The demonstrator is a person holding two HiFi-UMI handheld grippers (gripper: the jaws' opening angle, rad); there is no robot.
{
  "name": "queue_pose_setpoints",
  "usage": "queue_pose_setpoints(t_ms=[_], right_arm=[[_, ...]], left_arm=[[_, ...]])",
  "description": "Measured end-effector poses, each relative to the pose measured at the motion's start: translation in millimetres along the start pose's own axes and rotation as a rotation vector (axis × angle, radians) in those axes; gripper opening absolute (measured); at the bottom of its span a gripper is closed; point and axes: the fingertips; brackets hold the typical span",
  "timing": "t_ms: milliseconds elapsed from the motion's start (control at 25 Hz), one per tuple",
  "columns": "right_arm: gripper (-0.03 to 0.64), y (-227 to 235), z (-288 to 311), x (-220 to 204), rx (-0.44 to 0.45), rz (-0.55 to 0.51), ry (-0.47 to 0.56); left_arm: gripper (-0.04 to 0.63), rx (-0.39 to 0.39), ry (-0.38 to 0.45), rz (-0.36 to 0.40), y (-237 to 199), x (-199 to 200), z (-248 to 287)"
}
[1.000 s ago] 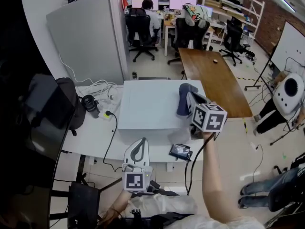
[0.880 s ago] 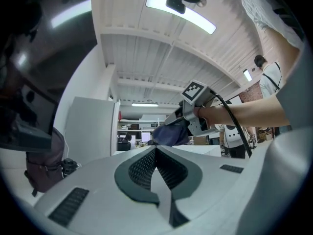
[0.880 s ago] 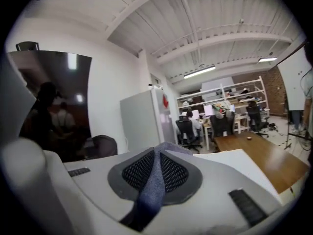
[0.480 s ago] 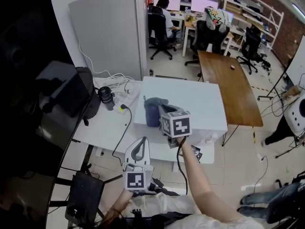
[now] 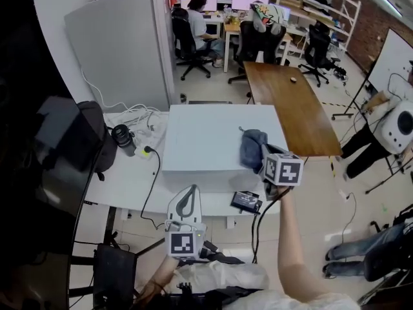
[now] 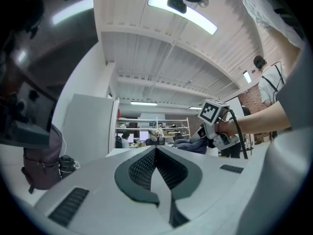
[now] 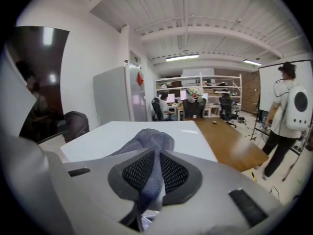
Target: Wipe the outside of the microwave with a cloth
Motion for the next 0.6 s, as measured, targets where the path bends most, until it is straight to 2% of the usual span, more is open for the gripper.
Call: queue_pose_setpoints(t_ms=[160, 320, 440, 600], right_arm=[[0.058, 79, -27, -12, -0.136, 0.062, 0.001], [0.058, 111, -49, -12, -0.189, 0.099, 0.041], [0.058, 93, -66, 6, -0.139, 0.116, 0.144], [0.057, 25, -91, 31, -0.018, 0.074, 0.273]], left_arm=[[0.002, -0.057, 0.001, -0.005, 18, -1, 11], [0.002, -0.077, -0.004, -0.019, 24, -4, 15], [0.002, -0.076, -0.011, -0.015, 24, -4, 14], [0.002, -0.028, -0.018, -0.018, 13, -5, 7]])
Point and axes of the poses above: the fingertips, and each gripper's own axes: z forward along the fingers, y to its right, x out of its top, and after that the axes turned 3 degrees about -x, right-handed
